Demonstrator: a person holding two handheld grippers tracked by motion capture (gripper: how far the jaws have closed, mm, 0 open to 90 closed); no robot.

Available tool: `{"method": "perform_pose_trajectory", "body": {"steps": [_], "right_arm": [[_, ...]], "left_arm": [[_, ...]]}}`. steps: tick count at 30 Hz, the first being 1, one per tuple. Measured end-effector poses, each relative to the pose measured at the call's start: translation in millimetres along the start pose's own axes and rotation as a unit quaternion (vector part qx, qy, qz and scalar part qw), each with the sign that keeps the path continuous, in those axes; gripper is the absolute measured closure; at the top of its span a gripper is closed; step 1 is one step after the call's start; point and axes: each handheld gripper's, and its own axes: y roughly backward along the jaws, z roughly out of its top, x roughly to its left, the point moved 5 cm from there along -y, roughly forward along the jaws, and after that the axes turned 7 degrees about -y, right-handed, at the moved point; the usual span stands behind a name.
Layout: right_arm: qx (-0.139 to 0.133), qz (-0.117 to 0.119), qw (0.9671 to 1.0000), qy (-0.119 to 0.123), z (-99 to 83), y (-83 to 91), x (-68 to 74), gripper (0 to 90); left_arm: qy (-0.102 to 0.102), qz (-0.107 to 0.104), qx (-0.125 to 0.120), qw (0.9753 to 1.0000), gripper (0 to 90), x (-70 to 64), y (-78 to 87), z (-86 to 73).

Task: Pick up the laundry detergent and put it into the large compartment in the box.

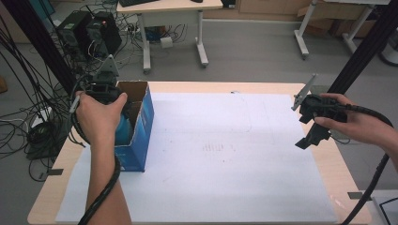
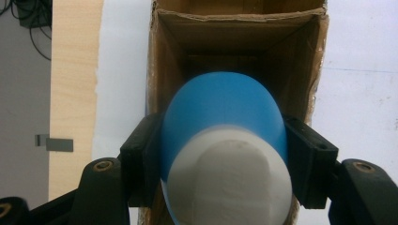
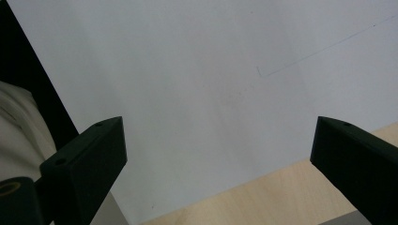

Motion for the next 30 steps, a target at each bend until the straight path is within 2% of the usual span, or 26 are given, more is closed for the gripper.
{"method": "perform_pose_trajectory", "body": {"steps": [6,12,30], "right_arm": [[0.0,0.002,1.0,-0.001,0.7,-1.8,-1.3,4.0],[0.002,0.002,1.0,-0.004,-0.1,-3.3,-3.3,3.9],[0.003,0.005,1.0,-0.007,0.7,-7.5,-4.4,3.9]], "left_arm": [[-0.003,0.008,0.007,0.9999,38.1,-4.7,-7.9,1.7],[-0.002,0.004,0.011,0.9999,38.1,-4.3,-16.1,1.3],[-0.006,0.007,0.015,0.9998,38.1,-6.3,-26.8,1.1]]}}
